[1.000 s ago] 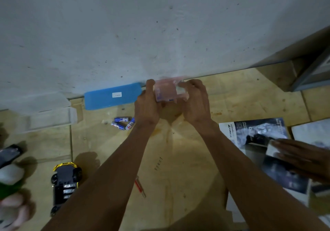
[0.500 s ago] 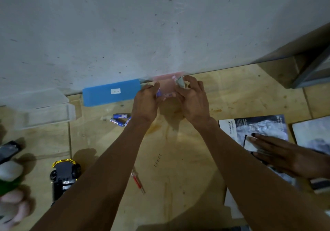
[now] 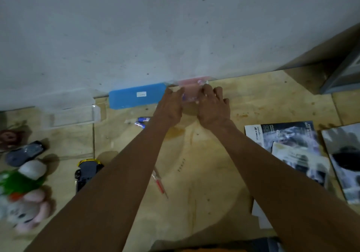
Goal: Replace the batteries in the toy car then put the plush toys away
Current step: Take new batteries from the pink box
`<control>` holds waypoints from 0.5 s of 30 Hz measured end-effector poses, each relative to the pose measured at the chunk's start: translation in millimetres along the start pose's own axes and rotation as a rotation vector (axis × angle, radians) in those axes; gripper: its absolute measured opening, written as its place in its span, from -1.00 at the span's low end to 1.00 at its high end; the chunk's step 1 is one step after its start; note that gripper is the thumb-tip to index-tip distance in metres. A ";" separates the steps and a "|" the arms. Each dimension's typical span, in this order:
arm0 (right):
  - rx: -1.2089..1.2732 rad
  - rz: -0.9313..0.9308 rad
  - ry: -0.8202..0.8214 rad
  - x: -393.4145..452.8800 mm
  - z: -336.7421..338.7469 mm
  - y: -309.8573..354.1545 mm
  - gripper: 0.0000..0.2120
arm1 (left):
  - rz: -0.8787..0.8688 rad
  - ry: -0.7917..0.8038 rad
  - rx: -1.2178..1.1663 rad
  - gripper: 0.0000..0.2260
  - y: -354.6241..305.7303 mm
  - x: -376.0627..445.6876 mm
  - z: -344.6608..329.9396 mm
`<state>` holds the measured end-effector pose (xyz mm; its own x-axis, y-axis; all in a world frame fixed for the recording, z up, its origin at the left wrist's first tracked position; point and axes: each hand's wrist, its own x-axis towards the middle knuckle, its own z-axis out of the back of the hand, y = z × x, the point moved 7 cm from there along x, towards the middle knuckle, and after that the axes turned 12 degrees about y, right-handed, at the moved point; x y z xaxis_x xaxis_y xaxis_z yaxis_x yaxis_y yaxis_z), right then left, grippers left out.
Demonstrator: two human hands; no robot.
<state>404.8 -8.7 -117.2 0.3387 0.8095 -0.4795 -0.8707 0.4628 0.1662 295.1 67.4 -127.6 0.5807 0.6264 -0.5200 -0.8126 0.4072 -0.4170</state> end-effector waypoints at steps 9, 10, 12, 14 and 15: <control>0.325 0.156 -0.158 -58.2 -14.3 52.5 -0.58 | -0.144 -0.296 -0.235 -0.58 66.8 -127.8 36.6; 0.372 0.170 -0.170 -66.3 -19.8 62.1 -0.61 | -0.142 -0.341 -0.243 -0.60 78.5 -145.8 38.9; 0.450 0.186 -0.178 -87.8 -34.6 88.8 -0.65 | -0.107 -0.413 -0.242 -0.60 112.0 -189.5 39.5; 0.498 0.200 -0.176 -108.0 -47.3 114.7 -0.68 | -0.045 -0.455 -0.246 -0.57 149.2 -229.6 32.9; 0.514 0.206 -0.175 -116.8 -53.6 127.0 -0.69 | -0.006 -0.462 -0.247 -0.55 167.3 -248.7 26.7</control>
<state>235.6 -63.8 -86.3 0.2724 0.9290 -0.2504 -0.6550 0.3697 0.6590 13.5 -2.5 -48.2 0.4580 0.8750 -0.1569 -0.7410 0.2782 -0.6112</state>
